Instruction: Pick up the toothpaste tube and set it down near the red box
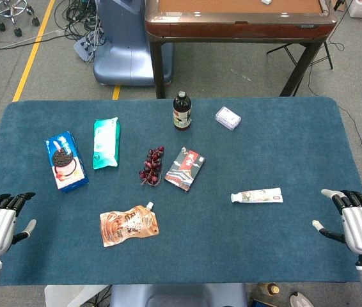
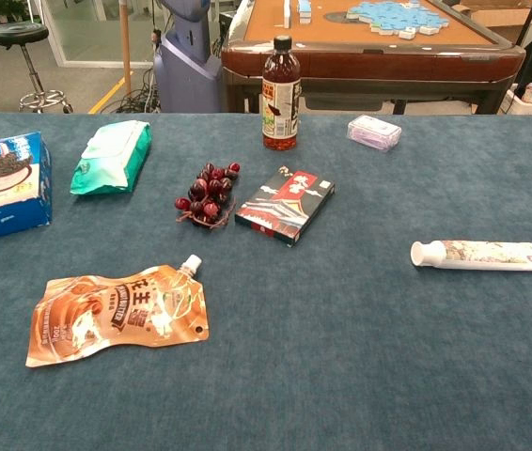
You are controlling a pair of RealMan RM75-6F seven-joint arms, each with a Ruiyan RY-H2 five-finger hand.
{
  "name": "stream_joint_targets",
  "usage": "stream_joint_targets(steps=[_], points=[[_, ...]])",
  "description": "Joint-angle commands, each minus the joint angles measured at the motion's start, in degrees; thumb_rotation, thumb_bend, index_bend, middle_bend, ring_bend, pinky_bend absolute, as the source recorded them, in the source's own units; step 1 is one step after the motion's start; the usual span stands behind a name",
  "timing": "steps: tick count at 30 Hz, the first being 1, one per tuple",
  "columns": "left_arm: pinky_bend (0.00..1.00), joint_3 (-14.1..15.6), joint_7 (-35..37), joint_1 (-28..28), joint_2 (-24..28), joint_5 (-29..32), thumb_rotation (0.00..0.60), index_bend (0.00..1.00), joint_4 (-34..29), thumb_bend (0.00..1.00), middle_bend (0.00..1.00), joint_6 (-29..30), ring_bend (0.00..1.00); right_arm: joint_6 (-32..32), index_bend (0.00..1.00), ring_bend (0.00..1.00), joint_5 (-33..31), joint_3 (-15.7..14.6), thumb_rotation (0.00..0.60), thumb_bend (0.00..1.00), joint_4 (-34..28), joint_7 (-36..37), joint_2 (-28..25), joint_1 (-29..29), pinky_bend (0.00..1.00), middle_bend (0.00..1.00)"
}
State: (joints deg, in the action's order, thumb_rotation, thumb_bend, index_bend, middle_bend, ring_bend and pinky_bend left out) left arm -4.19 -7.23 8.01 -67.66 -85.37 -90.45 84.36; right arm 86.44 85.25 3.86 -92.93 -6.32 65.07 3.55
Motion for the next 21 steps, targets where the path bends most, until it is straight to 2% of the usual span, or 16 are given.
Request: stream_joint_targets(steps=[1, 6, 10, 16, 21], points=[[0.16, -0.08, -0.09, 0.26, -0.16, 0.04, 0.6, 0.23, 0.06, 0.26, 0.31, -0.27, 0.31, 0.0, 0.28, 0.25, 0.07, 0.01, 0.6, 0.14, -0.03, 0.12, -0.01, 0.0, 0.21, 0.35], [0.16, -0.22, 0.25, 0.39, -0.44, -0.39, 0.6, 0.23, 0.33, 0.26, 0.31, 0.27, 0.31, -1.36, 0.28, 0.26, 0.39, 0.2, 0.6, 0.14, -0.46, 0.69, -0.63, 0.92, 0.23, 0.37], [0.16, -0.13, 0.44, 0.44, -0.43, -0.5, 0.6, 0.23, 0.43, 0.26, 0.31, 0.28, 0.31, -5.01, 0.28, 0.26, 0.36, 0.81, 0.6, 0.14, -1.23, -0.25, -1.64, 3.47, 0.23, 0.39], [0.16, 0.11, 0.65, 0.25, -0.26, -0.81, 0.6, 0.23, 0.35, 0.26, 0.31, 0.69, 0.31, -13.23, 0.36, 0.26, 0.39, 2.17, 0.6, 0.15, -1.25, -2.53, -1.49, 9.73, 0.25, 0.43], [0.16, 0.21, 0.74, -0.04, 0.18, -0.98, 0.6, 0.23, -0.08, 0.26, 0.3, 1.23, 0.31, -20.49, 0.37, 0.26, -0.63, 3.57, 0.6, 0.15, 1.15, -3.44, 1.16, 15.6, 0.25, 0.43]])
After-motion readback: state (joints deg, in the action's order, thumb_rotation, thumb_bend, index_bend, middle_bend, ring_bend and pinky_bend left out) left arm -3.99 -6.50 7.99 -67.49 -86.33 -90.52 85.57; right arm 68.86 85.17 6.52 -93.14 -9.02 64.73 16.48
